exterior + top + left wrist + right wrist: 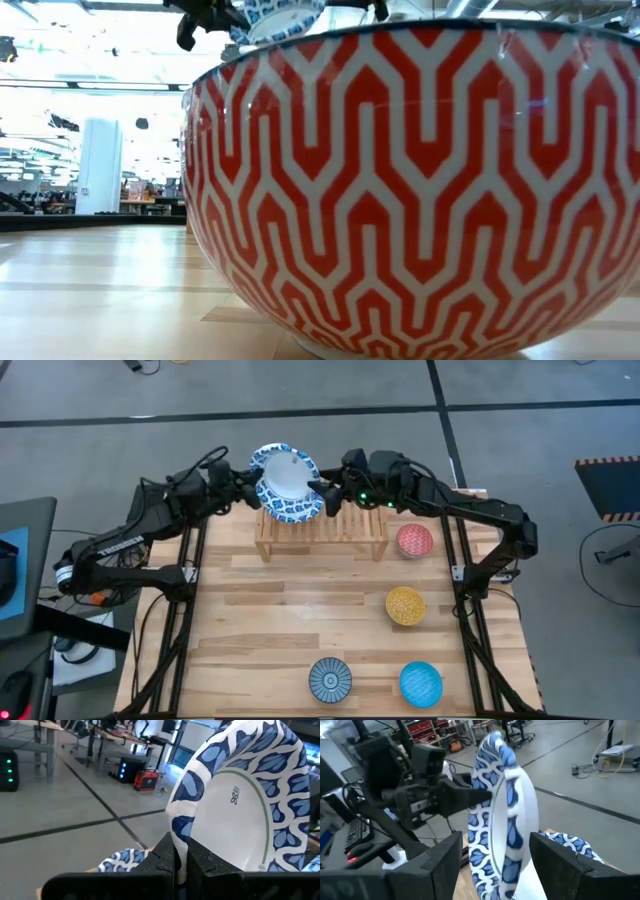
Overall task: Place and stack bowls onto a shelf
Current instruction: Stack the big white bowl on top of the big white bowl
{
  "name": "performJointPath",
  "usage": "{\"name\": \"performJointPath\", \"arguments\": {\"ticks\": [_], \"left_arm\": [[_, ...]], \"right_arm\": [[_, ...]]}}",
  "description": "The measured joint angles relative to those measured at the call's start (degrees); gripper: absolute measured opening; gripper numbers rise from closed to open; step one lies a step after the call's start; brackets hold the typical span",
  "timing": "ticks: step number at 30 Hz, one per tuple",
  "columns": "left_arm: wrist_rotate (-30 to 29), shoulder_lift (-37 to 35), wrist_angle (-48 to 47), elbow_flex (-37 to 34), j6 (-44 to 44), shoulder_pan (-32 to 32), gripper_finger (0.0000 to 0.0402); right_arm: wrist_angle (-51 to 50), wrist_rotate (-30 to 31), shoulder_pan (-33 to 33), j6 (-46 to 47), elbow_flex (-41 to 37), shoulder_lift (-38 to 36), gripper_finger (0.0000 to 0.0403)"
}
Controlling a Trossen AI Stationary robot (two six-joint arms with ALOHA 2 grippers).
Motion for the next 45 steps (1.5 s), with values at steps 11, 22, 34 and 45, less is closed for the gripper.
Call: {"name": "performJointPath", "arguments": {"ticks": [11,22,34,45], "left_arm": [[6.6,-0.1,0.0,0.2,5.1,0.0,0.0],[7.4,-0.2,-6.6,0.2,-1.2,3.3,0.0073],[7.9,-1.6,-26.0,0.2,-5.9,8.8,0.0251],[9.7,-6.5,-24.5,0.2,-6.0,6.8,0.0261]], "right_arm": [[-1.7,-0.3,-3.6,3.6,0.0,0.0,0.0175],[-5.2,-6.1,-8.7,13.3,0.0,5.5,0.0032],[-9.2,-14.3,-13.9,22.5,-0.1,12.0,0.006],[-7.3,-15.9,-16.1,20.9,-0.1,10.6,0.0256]]}}
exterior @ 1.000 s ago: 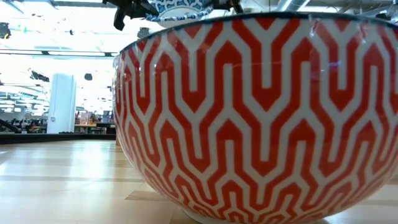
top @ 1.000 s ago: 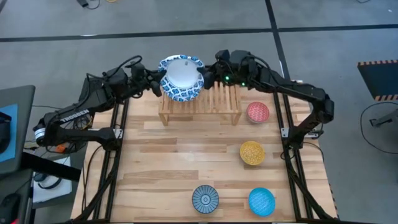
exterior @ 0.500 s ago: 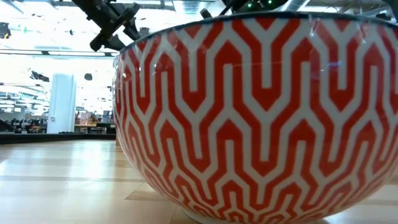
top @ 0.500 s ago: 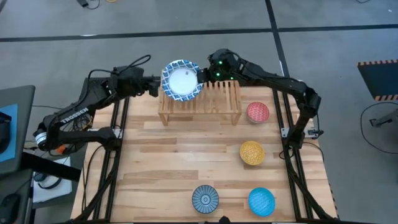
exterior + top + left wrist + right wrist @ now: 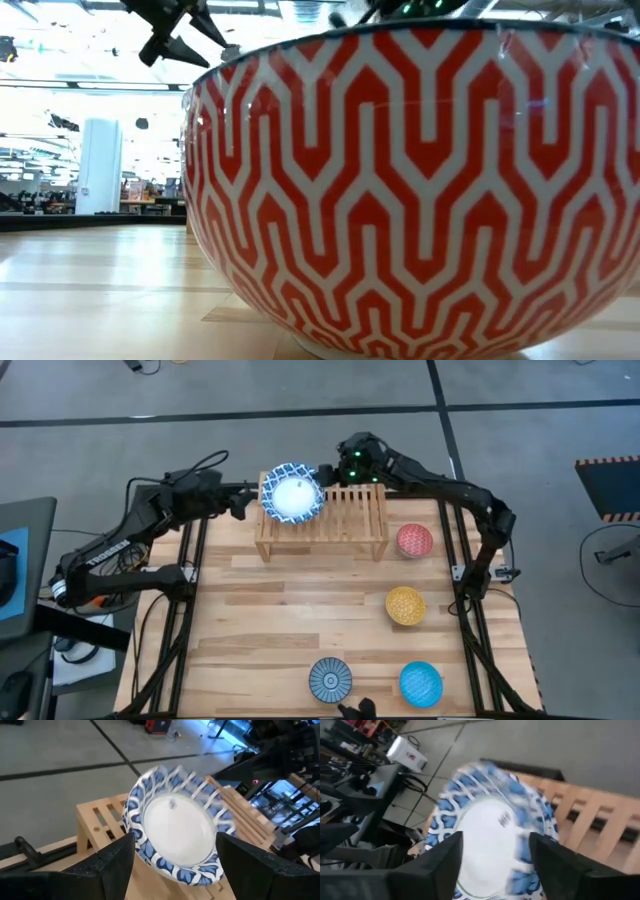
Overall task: Place and stack bowls onto a shelf
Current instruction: Stack the big white bowl on top of the big white bowl, then put the small red bowl on the shelf
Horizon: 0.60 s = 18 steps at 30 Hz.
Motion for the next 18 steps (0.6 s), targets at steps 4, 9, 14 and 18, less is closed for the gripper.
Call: {"name": "performJointPath", "arguments": {"ticks": [4,9,14,18], "left_arm": [[-2.6,-3.0,-2.0,0.0,0.1,-2.9,0.0261],[-8.5,-5.2,-4.2,-0.4,0.1,-9.6,0.0261],[-15.2,-4.0,-3.0,-0.4,0.5,-16.8,0.0261],[-20.4,-1.6,-3.1,-0.5,-0.5,-21.2,0.0261]], "right_arm": [[-7.8,6.7,1.3,-5.1,0.1,-5.6,0.0279],[-29.0,9.9,2.3,-11.3,0.1,-11.9,0.028],[-48.1,18.6,3.6,-10.5,-2.9,-16.0,0.0281],[-54.9,22.5,4.3,-4.1,-13.2,-21.8,0.0281]]}}
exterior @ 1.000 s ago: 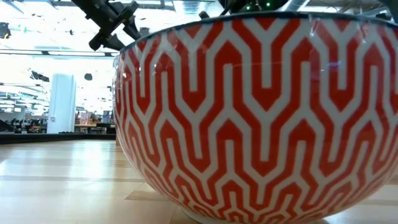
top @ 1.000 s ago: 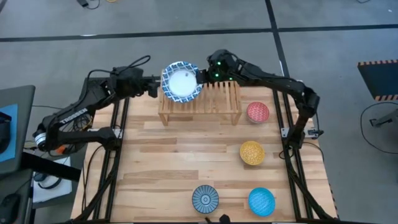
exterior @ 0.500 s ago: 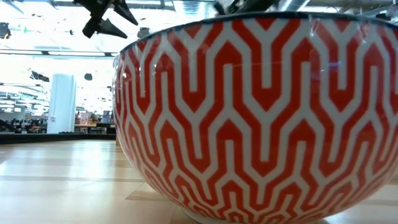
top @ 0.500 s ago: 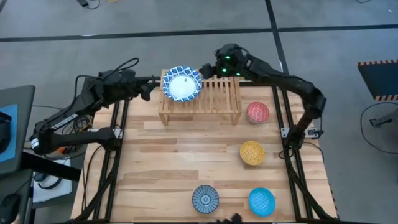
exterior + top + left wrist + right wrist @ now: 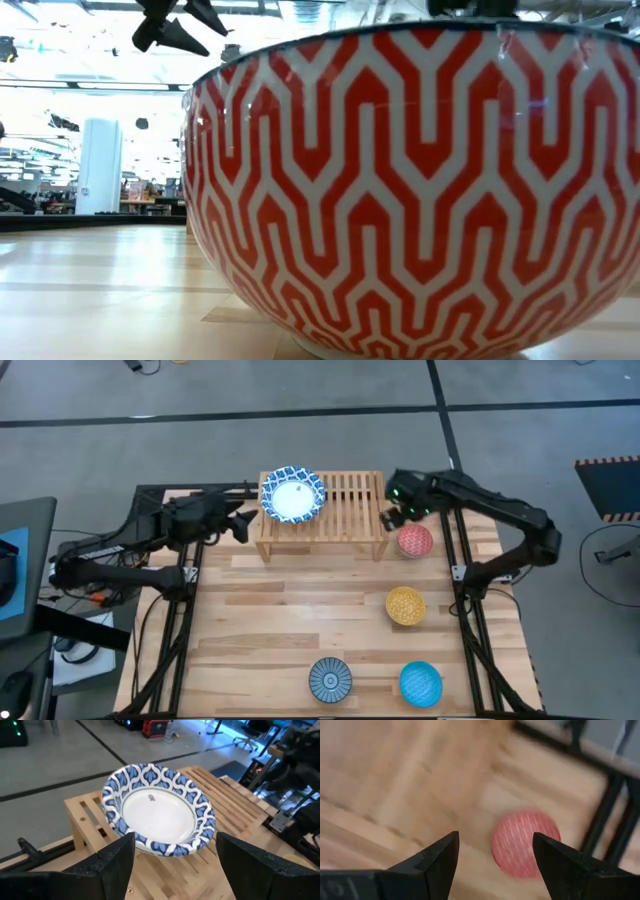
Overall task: Place and stack bowls onto a shelf
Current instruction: Put the small red bowl on the shelf
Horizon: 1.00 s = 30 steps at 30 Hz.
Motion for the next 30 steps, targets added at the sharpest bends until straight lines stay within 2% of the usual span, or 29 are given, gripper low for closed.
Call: {"name": "performJointPath", "arguments": {"ticks": [5,9,18,21,25,30], "left_arm": [[-2.9,3.9,1.2,0.0,-1.3,-3.6,0.0261],[-2.6,6.9,2.9,0.0,-1.5,-4.7,0.0261],[-0.7,10.6,8.3,0.0,-1.7,-5.0,0.0261],[-0.5,10.6,8.5,0.0,-2.1,-5.0,0.0261],[-0.5,10.6,8.4,0.0,-2.6,-5.2,0.0261],[-0.4,10.5,8.4,0.0,-2.6,-5.3,0.0261]], "right_arm": [[5.2,-2.5,-4.0,5.9,-17.0,-7.8,0.0281],[8.1,-4.8,-9.2,6.4,-27.4,-9.5,0.0281],[16.7,-5.7,-17.4,6.8,-39.2,-9.6,0.0281],[21.8,-8.7,-20.5,6.1,-42.5,-9.6,0.0276],[28.3,-11.5,-24.4,5.9,-46.4,-9.6,0.0246],[30.3,-11.7,-27.7,5.1,-48.6,-9.6,0.0174]]}}
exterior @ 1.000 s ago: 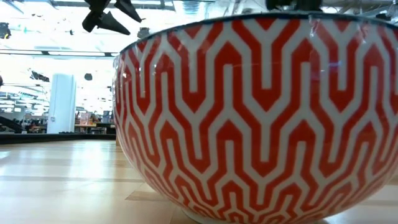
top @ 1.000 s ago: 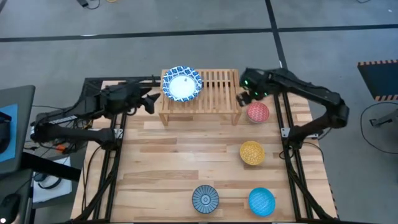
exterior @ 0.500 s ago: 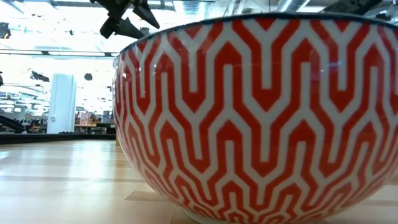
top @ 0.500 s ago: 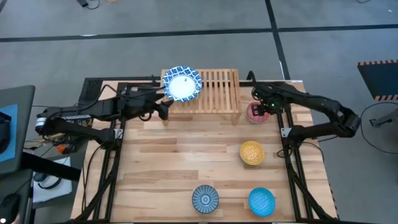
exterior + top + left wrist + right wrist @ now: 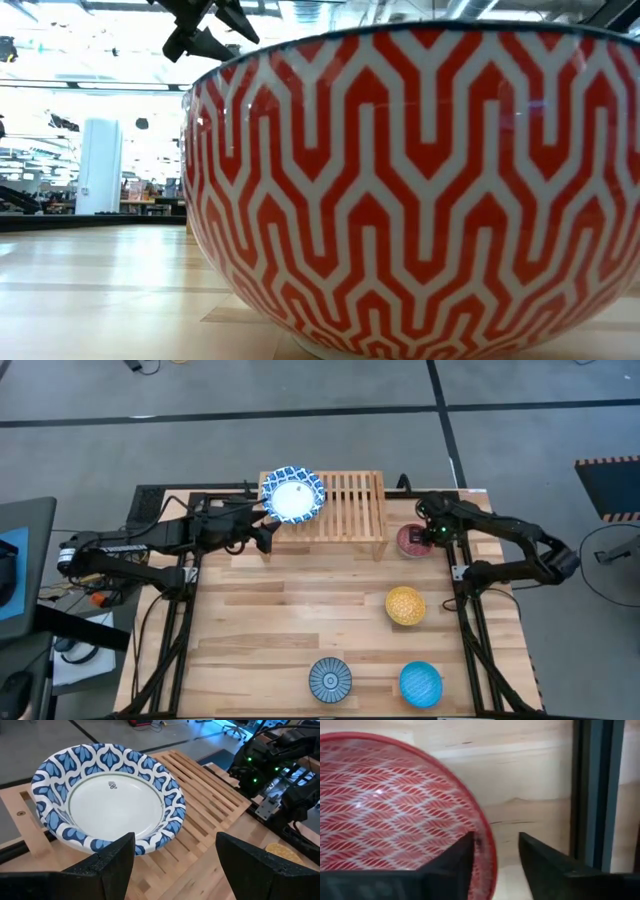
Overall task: Place and stack bowls onto a shelf
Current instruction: Put the small red bowl on the shelf
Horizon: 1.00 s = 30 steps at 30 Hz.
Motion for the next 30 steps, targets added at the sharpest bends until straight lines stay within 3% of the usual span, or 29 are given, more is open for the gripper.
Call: {"name": "performJointPath", "arguments": {"ticks": [7,15,22,30], "left_arm": [[-1.4,0.0,0.2,0.0,1.1,0.0,0.0261],[-0.8,0.0,0.2,0.0,1.8,0.0,0.0261],[-0.5,0.0,0.1,0.0,4.8,0.0,0.0261],[-0.3,0.0,0.1,0.0,8.3,0.9,0.0261]], "right_arm": [[1.7,-0.7,-0.9,-2.0,0.2,-0.2,0.0038],[-1.6,-0.8,2.0,-0.2,3.2,-3.2,0.0039],[-9.6,7.9,3.0,1.8,15.6,-8.8,0.0044],[-10.3,7.6,5.3,3.9,32.3,-7.9,0.0044]]}}
